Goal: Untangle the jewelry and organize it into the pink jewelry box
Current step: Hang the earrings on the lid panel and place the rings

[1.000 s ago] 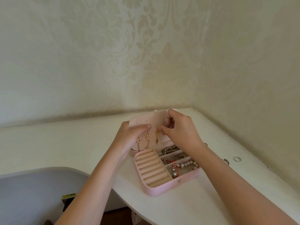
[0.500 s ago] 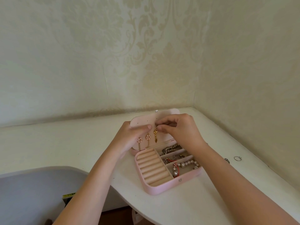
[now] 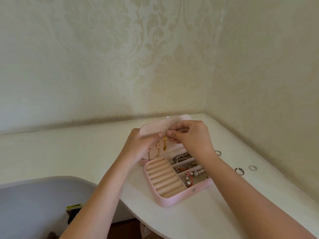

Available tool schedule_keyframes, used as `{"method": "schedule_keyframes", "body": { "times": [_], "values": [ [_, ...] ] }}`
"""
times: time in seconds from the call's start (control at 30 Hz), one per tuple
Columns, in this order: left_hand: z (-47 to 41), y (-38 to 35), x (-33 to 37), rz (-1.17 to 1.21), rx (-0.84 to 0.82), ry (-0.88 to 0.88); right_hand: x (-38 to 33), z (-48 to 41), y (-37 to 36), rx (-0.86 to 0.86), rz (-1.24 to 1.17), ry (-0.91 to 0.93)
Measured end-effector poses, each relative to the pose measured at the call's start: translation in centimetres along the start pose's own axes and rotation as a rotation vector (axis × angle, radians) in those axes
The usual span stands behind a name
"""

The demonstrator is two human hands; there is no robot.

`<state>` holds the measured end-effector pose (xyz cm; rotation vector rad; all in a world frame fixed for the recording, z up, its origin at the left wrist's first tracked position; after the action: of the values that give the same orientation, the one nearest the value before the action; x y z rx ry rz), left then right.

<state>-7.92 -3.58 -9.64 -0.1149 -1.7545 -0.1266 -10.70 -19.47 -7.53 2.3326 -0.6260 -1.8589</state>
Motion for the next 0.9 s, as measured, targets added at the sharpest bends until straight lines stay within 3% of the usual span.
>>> {"method": "schedule_keyframes", "body": {
  "times": [0.27, 0.47, 0.9],
  "values": [
    [-0.16, 0.01, -0.07, -0.020, 0.025, -0.005, 0.36, -0.30, 0.25, -0.008, -0.033, 0.009],
    [-0.23, 0.23, -0.29, 0.036, 0.013, 0.048, 0.22, -0.56, -0.06, -0.159, -0.135, 0.008],
    [-0.46, -0.05, -0.40, 0.016, 0.003, 0.030, 0.37, -0.45, 0.22, 0.041, 0.016, 0.056]
  ]
}}
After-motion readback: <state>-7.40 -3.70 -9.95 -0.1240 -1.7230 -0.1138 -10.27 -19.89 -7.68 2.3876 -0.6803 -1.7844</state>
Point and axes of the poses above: each hand's wrist, its own z-axis away from the middle knuckle, its own y-axis out of the back of the hand, x = y × z, the point moved 6 cm from there along -z, towards the middle knuckle, and after that the axes turned 7 degrees about z, right-handed, at the moved point
